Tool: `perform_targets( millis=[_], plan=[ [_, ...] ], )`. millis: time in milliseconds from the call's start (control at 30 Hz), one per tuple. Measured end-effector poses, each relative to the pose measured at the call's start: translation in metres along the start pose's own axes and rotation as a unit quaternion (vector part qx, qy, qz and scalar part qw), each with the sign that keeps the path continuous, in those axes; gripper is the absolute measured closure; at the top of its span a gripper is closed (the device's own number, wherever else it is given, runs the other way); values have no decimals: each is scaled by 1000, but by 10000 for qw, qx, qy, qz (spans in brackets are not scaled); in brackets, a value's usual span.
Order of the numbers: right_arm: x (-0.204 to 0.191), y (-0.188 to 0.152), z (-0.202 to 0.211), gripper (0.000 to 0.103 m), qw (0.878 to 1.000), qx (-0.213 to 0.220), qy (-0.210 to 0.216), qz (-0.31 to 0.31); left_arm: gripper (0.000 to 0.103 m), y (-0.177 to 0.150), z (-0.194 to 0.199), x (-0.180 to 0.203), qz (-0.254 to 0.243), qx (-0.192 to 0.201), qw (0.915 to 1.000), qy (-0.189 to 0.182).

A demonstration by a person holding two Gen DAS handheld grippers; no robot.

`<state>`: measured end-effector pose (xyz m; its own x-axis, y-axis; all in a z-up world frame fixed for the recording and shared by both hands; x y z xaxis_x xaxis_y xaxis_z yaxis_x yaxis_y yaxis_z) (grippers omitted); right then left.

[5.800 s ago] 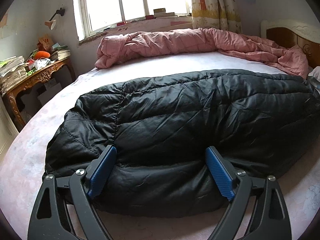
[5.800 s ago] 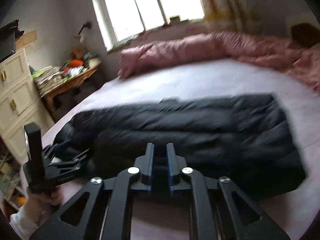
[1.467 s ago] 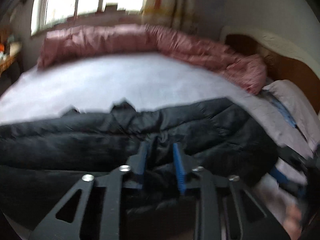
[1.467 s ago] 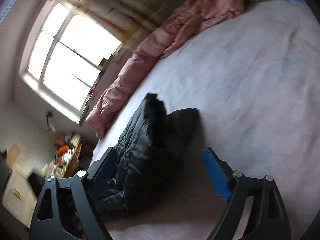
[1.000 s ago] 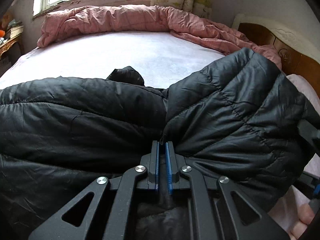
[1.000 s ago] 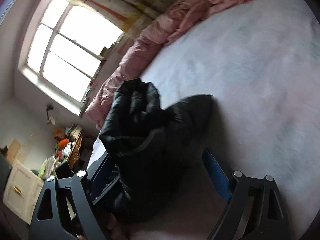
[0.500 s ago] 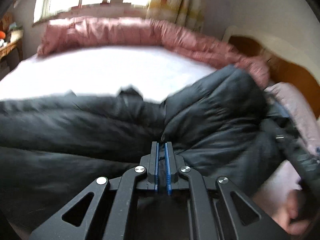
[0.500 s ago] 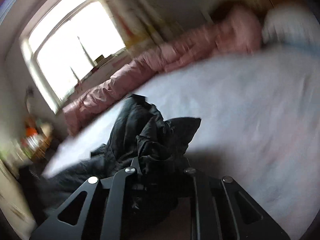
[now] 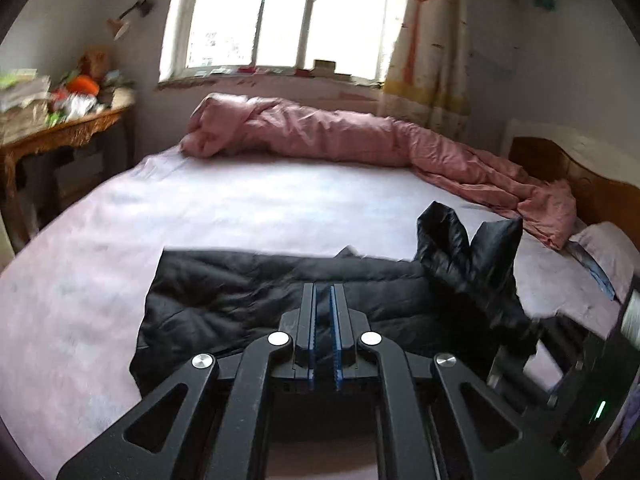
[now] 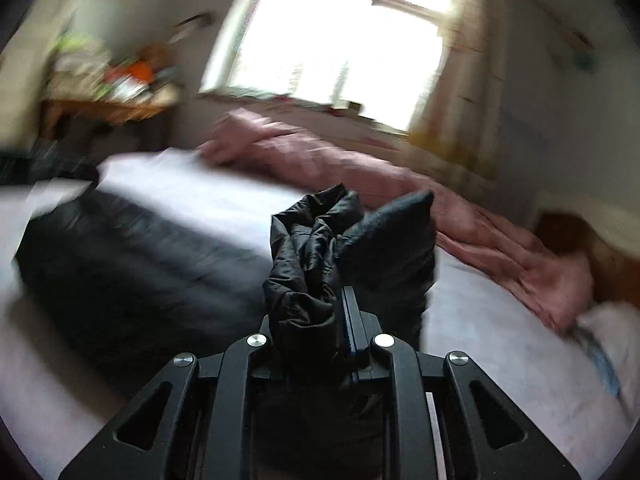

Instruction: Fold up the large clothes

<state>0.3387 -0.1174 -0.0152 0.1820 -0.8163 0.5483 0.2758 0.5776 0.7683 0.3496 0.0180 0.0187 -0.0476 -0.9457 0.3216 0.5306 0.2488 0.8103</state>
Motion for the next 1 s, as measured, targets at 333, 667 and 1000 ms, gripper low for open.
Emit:
perform_targets(
  millis=[333,667,1000],
  plan=[
    [-1,-25,5,68,9587,185,2185,-1814,79,-22,-11,50,-203,-324,9929,-1128],
    [26,-52,20,35,9231,345,2957,-2433,29,4,-16,165,-605,-675,9829,-1601],
    [37,-63,19,35,9057,344,3123,-2847,96,-20,-80,178,-724,-1533,9831,-686]
  ],
)
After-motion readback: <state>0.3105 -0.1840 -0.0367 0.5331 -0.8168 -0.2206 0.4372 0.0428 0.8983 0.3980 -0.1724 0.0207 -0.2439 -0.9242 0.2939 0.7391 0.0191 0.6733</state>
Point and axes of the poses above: each gripper's, at about its wrist camera, not at the fingertips, and z roughly against the way its jaws point, x to its right, y to its top, the point moved 10 cm from there along -z, roughly the way its jaws point, and after that the axes turned 11 degrees about z, right-handed, at the moved point
